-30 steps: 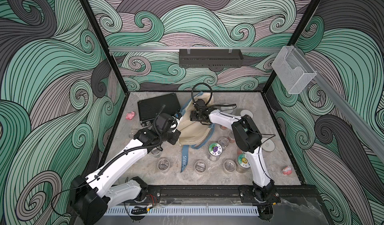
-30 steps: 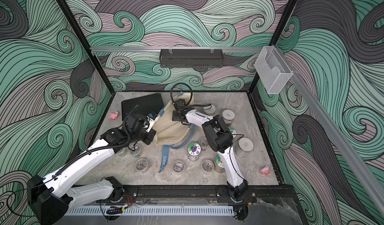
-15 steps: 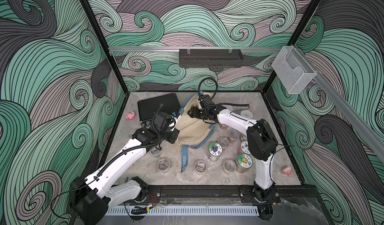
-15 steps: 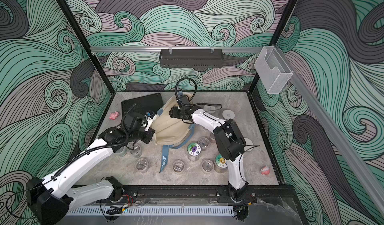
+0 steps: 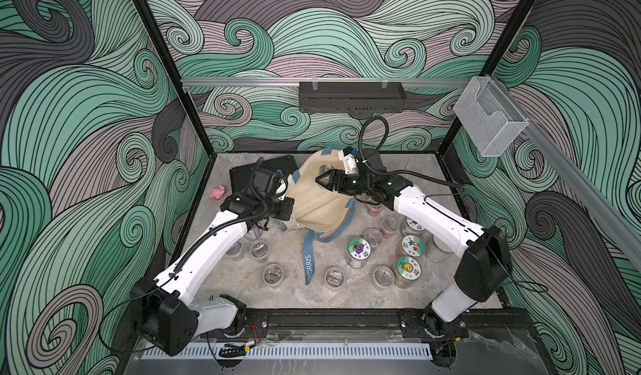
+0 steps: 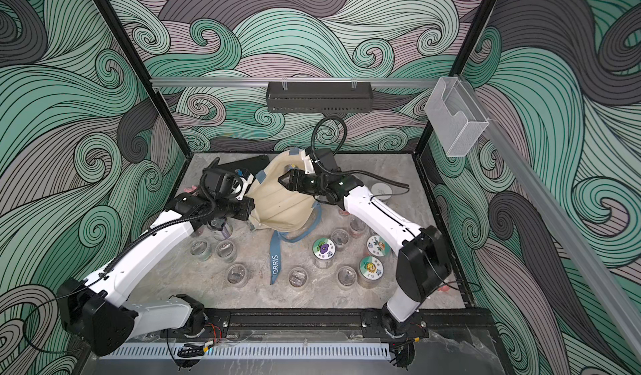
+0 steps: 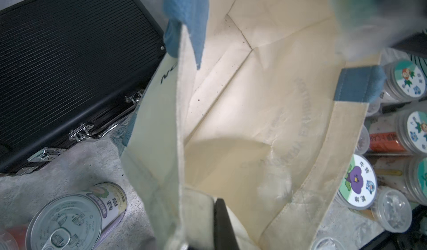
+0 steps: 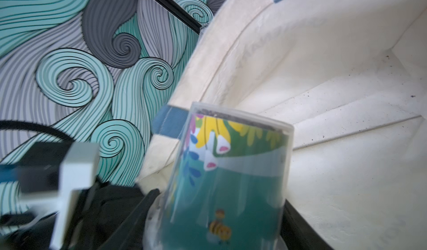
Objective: Take out the seed jars from the canvas bag
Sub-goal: Pick up the seed jar from the canvas bag, then place the canvas bag at the center of the board.
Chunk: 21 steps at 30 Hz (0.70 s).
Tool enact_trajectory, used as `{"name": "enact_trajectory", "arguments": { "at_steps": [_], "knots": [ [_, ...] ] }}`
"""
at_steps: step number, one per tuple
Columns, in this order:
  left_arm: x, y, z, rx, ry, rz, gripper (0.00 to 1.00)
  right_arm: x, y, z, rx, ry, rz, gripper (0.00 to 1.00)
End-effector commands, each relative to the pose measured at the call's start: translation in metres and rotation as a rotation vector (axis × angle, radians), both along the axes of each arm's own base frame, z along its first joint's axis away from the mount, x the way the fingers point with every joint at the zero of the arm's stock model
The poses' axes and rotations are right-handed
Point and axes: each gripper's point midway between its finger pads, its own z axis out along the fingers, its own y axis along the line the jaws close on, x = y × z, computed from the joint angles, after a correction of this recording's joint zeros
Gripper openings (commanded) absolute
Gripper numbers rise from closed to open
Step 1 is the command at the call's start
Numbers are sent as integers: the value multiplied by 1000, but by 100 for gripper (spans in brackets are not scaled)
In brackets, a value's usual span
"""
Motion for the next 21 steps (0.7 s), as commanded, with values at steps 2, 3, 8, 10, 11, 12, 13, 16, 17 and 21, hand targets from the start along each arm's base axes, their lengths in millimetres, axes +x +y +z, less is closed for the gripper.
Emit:
{"name": "enact_trajectory", "arguments": {
  "at_steps": [2,3,8,10,11,12,13,16,17,21],
  "knots": [
    [19,16,4,-47,43,93,0,-21,-10,19,34,18,38,67],
    [26,21,4,-60,55,118,0,-25,-11,25,45,13,44,67],
    [61,39,-2,-128,96,217,0,-41,-24,52,73,-29,55,67],
    [76,49,-7,-136,105,260,0,-50,-33,51,58,-15,53,68],
    [82,53,-8,-143,108,279,0,-52,-37,52,59,-17,47,68],
    [89,58,-9,-151,116,293,0,-56,-41,52,58,-18,42,68],
    [95,61,-9,-162,120,306,0,-59,-46,52,59,-20,35,68],
    [114,73,-8,-157,122,336,0,-68,-58,52,56,-22,23,68],
    [120,75,-6,-161,122,345,0,-69,-63,51,53,-19,15,68],
    [140,84,1,-171,102,366,0,-80,-79,48,49,-18,-5,68]
  ]
}}
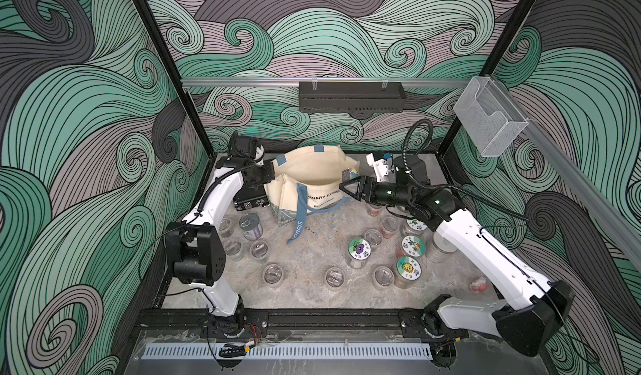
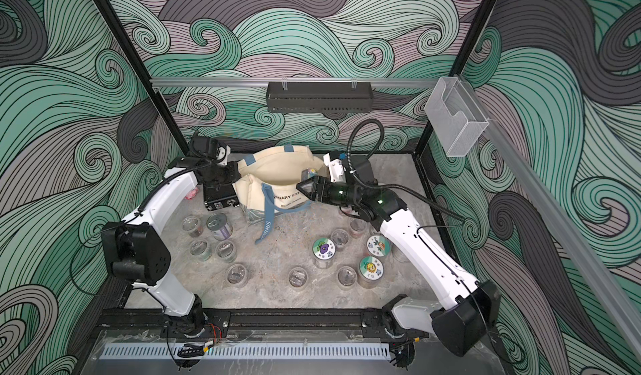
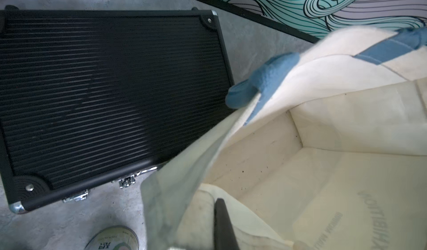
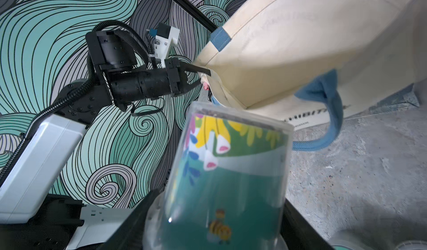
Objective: Take out the seed jars from the canvas bag
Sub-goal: Place the canvas bag at the center of the board.
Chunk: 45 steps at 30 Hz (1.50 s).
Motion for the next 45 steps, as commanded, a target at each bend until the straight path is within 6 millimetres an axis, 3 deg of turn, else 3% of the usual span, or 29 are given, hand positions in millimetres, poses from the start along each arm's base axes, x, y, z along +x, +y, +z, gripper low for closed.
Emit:
{"name": "enact_trajectory", "arguments": {
  "at_steps": [1,5,9,12,15,18,26,29,35,40,45],
  "knots": [
    [13,11,10,6,-20,32,0,-11,-13,2,-1,-6,-6,68],
    [26,11,14,15,-71,9,0,-23,-27,2,0,-5,-23,69],
    [14,3,5,-34,-14,-6,3,-36,-37,0,6,4,-27,69],
    [-1,-1,-5,-67,45,-8,35,-44,-40,-4,20,21,-24,69],
    [-12,0,-2,-67,38,-5,60,-51,-39,-10,39,50,-8,69],
    [-20,2,10,-54,-3,-11,75,-56,-35,-15,71,81,15,69],
    [-45,4,48,-47,-93,-9,91,-67,-21,-36,112,164,82,68],
    [-56,5,57,-53,-129,-5,92,-72,-16,-43,106,185,105,68],
    [-103,-6,91,-34,-212,-62,99,-76,-12,-44,124,203,121,68],
    [-158,-35,116,-6,-341,-179,98,-72,-2,-40,194,269,124,69],
    [-197,-63,119,-33,-419,-294,99,-74,9,-37,235,336,170,69]
  ]
}}
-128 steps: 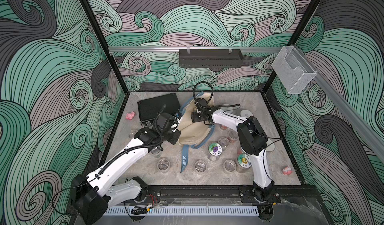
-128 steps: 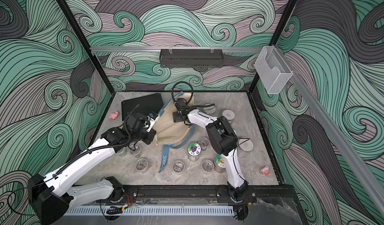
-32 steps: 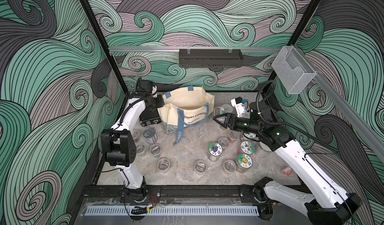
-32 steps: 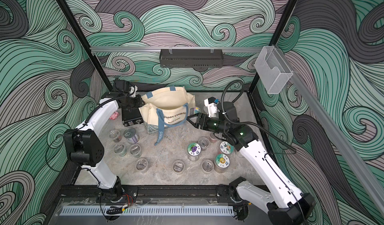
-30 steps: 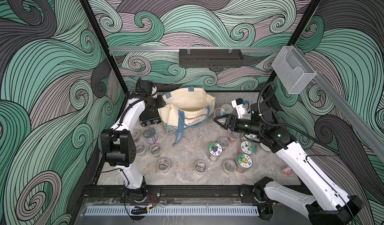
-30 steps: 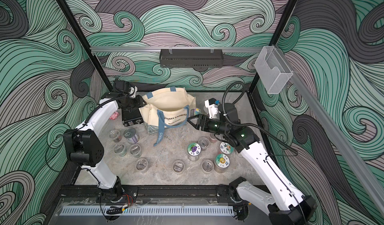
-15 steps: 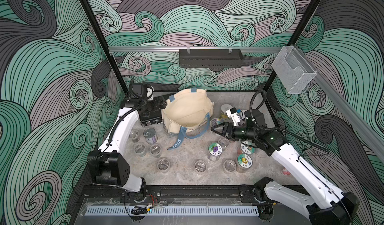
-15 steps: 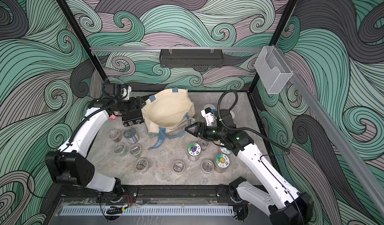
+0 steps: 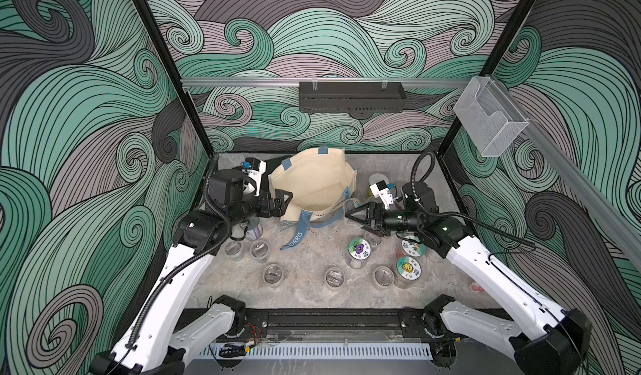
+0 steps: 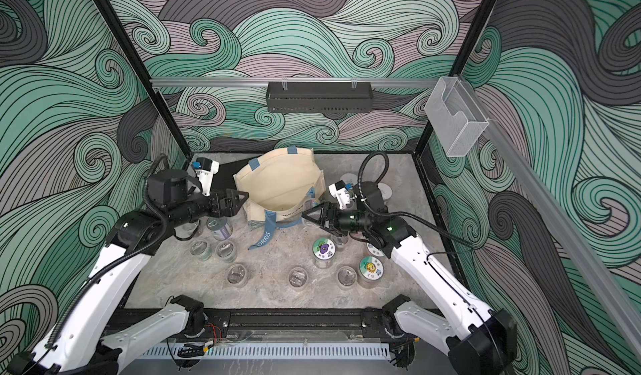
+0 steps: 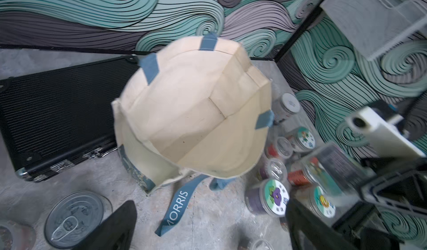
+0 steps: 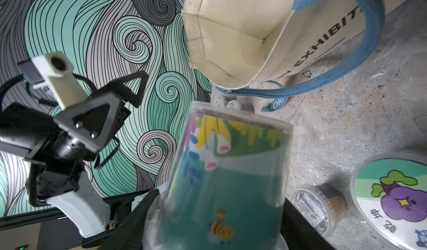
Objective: Take out the seed jars from the canvas bag
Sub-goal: Place the canvas bag at the center of the board, then place the seed jar at the center of the board.
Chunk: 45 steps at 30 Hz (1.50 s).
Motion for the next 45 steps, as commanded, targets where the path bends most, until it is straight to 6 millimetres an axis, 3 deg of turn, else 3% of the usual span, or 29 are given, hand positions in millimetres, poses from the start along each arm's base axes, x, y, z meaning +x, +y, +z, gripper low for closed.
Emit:
{"name": "enact_trajectory", "arguments": {
  "at_steps": [1,7,11,15,23,28,33,39,45],
  "knots": [
    [-11,-2,-7,24,-21,-14,99,-7,11,10,38,35,60,68],
    [-37,-26,-27,-37,57,-180,99,-33,24,-9,-27,133,180,68],
    [-29,2,-30,42,15,-37,99,-53,37,-14,-69,174,269,68],
    [-4,19,-30,110,19,62,99,-77,49,-26,-144,237,372,67],
    [51,62,-17,-49,46,273,99,-116,71,-37,-259,351,479,67],
    [78,81,-40,-81,103,367,98,-140,82,-51,-348,465,557,66],
    [95,103,-68,-79,132,448,98,-138,91,-64,-447,541,598,66],
    [95,132,-97,-55,162,531,98,-132,109,-86,-527,627,635,66],
    [90,143,-92,-58,144,560,98,-129,104,-119,-632,741,632,67]
  ]
}}
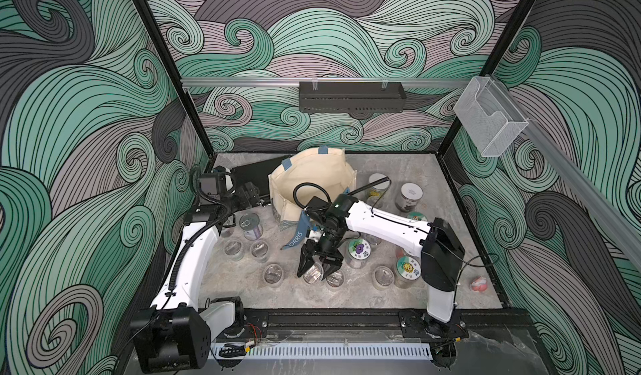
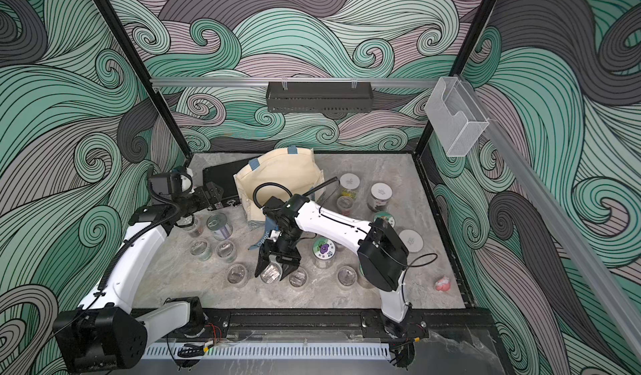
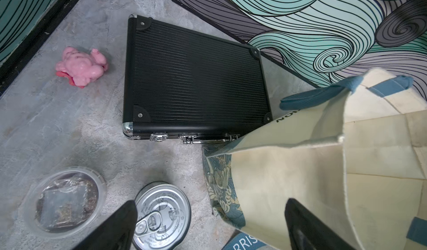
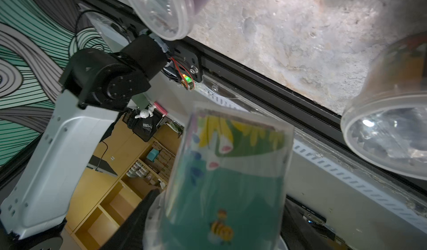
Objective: Take out the seed jars from the canvas bag
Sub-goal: Place the seed jar at the center of the board.
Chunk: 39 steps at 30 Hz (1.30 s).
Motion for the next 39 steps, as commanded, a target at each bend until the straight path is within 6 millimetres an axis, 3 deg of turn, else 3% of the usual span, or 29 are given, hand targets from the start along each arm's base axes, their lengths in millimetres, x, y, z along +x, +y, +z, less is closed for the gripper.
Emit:
{"name": "enact_trajectory", "arguments": {
  "at_steps": [1,11,21,29,39],
  "knots": [
    [2,10,19,17,-70,33,98,-4,-9,-5,-67,54,19,67],
    [-2,14,21,25,-77,40,98,25,-15,-42,-180,122,12,68],
    [-1,13,20,18,-78,33,98,41,-10,-62,-215,162,13,70],
    [0,12,19,15,-81,27,98,51,0,-72,-220,174,12,71],
    [1,12,18,7,-79,22,98,58,3,-70,-213,162,16,84]
  ]
}}
